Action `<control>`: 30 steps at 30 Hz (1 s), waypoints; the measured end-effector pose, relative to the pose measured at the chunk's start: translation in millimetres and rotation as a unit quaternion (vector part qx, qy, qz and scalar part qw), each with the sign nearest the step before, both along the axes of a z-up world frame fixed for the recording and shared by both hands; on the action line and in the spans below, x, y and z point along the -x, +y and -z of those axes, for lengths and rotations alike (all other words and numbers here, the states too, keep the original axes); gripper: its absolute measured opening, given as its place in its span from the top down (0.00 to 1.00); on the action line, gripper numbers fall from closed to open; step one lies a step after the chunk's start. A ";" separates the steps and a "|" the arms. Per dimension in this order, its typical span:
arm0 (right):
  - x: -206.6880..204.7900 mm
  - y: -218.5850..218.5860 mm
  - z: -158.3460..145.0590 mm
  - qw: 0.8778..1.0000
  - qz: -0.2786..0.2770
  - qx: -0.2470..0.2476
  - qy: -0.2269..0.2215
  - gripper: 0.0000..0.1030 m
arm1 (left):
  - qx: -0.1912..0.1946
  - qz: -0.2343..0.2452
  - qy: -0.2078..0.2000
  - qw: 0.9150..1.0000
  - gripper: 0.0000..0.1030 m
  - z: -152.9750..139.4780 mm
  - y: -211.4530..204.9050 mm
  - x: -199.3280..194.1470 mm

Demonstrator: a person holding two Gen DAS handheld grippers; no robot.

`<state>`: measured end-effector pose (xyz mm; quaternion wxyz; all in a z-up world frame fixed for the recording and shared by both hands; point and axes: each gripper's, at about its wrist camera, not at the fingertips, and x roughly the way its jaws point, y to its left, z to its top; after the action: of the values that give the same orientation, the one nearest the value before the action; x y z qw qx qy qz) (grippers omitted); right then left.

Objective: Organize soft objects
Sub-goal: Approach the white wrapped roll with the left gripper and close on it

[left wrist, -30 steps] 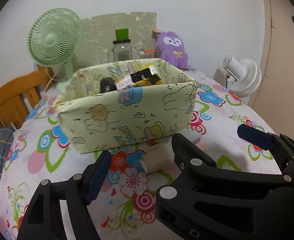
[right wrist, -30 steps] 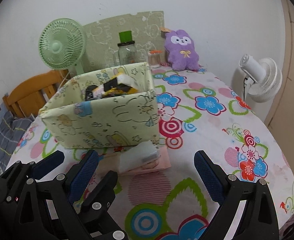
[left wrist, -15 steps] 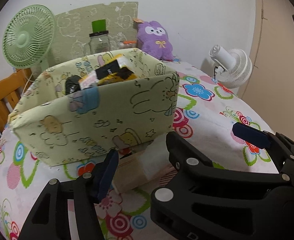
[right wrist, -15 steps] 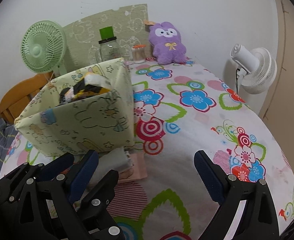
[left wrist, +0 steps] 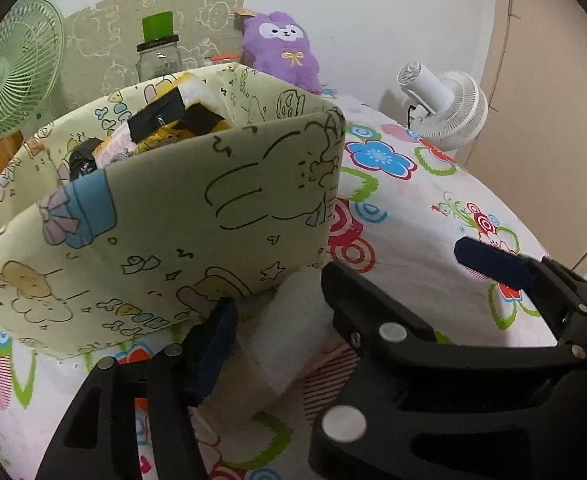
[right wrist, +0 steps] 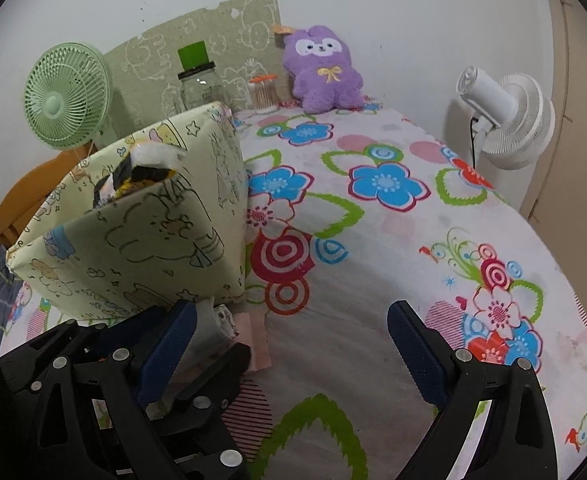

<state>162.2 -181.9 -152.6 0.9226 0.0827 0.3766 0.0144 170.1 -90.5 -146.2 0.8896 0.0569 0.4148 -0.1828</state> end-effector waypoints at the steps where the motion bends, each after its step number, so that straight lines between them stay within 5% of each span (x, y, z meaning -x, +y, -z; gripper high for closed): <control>1: -0.6 -0.2 0.8 1.000 -0.002 -0.004 0.002 0.05 | 0.002 0.002 0.001 1.000 0.32 0.2 -0.1 0.0; 4: -1.1 0.7 1.8 1.000 -0.003 -0.003 0.004 0.05 | 0.010 0.020 0.023 0.999 0.25 2.3 -1.0 0.2; 12: 4.2 5.0 4.1 1.000 -0.011 0.012 0.006 0.05 | -0.005 0.023 0.023 0.999 0.27 3.2 -4.7 13.8; 22: 23.7 8.2 5.4 1.000 -0.026 0.009 0.009 0.05 | 0.001 -0.005 0.020 1.000 0.59 2.1 -0.1 37.7; 30: 36.7 7.6 -0.2 1.000 -0.027 0.011 0.002 0.05 | 0.014 -0.010 0.026 1.000 0.60 -0.7 -0.8 49.3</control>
<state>125.5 -174.3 -152.4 0.9221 0.0624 0.3803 0.0348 120.8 -91.3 -145.5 0.8810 0.0358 0.4356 -0.1811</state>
